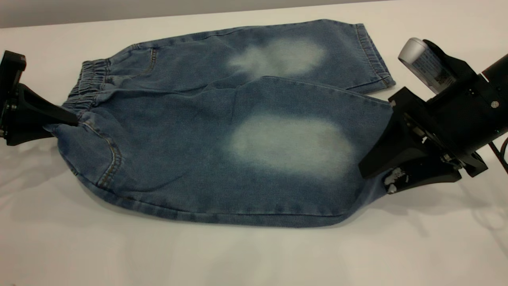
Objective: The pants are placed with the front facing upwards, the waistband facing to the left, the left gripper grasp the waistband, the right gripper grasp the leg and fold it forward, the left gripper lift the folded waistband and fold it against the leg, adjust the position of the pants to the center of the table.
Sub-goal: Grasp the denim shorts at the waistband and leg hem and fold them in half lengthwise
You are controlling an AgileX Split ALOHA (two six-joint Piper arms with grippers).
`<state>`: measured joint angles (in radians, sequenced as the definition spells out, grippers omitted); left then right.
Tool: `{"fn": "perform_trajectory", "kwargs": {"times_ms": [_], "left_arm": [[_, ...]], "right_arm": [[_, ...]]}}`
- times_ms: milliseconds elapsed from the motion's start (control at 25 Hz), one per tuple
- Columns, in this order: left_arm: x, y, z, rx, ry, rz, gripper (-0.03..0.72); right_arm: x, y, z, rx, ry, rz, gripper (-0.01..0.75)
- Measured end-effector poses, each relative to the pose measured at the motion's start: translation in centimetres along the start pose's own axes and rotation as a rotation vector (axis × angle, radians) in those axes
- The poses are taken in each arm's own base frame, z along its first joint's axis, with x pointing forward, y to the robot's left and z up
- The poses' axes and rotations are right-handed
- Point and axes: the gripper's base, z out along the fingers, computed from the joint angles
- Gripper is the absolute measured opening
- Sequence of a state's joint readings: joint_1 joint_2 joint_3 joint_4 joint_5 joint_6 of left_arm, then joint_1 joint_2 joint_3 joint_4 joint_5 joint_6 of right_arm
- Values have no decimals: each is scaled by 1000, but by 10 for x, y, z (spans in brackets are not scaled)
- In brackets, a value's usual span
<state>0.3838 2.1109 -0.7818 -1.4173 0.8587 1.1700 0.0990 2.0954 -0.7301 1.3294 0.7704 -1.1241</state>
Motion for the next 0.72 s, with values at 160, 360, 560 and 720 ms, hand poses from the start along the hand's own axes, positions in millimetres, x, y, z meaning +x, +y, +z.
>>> {"fn": "perform_trajectory", "kwargs": {"times_ms": [160,360,560,720], "left_arm": [[0,0,0,1,0,0,99],[0,0,0,0,1,1,99],[0,0,0,0,1,1,99],[0,0,0,0,1,1,99]], "right_arm": [[0,-10,-1,115,-6,62,311],[6,-11,-1,131,64,95,311],[2,-15,-2,172,26,112,311],[1,-15,-2,175,22,114,311]]}}
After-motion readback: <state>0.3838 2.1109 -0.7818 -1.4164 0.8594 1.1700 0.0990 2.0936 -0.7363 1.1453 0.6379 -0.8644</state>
